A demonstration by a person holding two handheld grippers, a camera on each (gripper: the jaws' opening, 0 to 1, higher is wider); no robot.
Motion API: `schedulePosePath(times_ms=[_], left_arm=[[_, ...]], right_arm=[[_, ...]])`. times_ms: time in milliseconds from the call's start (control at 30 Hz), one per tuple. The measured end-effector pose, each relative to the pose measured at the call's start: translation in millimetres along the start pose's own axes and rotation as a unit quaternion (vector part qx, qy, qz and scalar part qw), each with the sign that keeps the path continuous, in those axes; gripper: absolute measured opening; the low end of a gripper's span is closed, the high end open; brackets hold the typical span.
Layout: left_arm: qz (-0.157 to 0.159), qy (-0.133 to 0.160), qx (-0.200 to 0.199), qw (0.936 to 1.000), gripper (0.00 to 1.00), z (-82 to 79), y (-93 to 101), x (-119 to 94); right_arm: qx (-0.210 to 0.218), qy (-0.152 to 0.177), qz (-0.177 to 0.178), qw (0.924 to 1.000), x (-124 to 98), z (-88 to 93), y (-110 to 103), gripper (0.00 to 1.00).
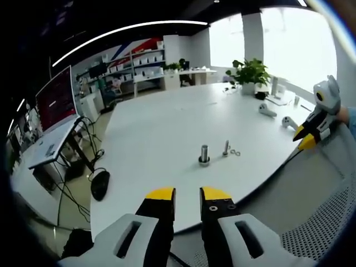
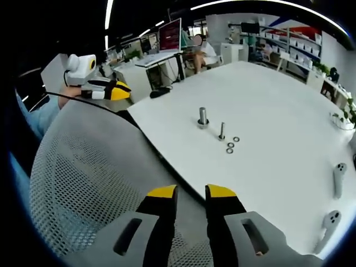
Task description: Place the washer onto the threaded stud by aligning its center hole with the stud, sliding it down to the base, and recovering from edge contact or off-axis alignment until the washer reaches the visible bottom stop.
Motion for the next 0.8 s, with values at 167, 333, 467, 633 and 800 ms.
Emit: schedulePosePath(times_ms=[167,333,467,633,800], left_arm=[[-0.002,0.002,-0.001,1.0,0.15,-0.3,-0.6,-0.1],[-0.003,0.003,-0.002,1.0,0.15,-0.8,-0.9,-0.2],[-0.003,0.004,-0.002,1.0,0.15,-1.0,-1.1,-0.3],[-0.004,0.004,-0.003,1.0,0.15,-1.2,-1.1,-0.3],[-0.003,0.005,-0.003,1.0,0.15,-1.6,-1.0,-0.3]], right_arm=[[-0.003,-0.001,-0.001,1.0,-0.1,0.3,-0.3,0.22],[-0.008,-0.004,-0.003,1.0,0.2,1.0,-1.1,0.22],[-0.015,-0.01,-0.01,0.9998,1.2,2.6,-4.1,0.22],[-0.02,-0.017,-0.019,0.9995,1.8,4.0,-7.0,0.22],[-0.026,-0.021,-0.02,0.9992,1.8,4.7,-7.0,0.22]])
Point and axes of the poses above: the point that each gripper's makers call its tool centre point, and the gripper's own axes: x roughly forward along the fingers, y roughly to its right, z roughly out of its underside, the point moved 1 cm from there along -x, roughly backward along the fingers, and after that the axes turned 6 degrees about x, right-handed, at the moved point
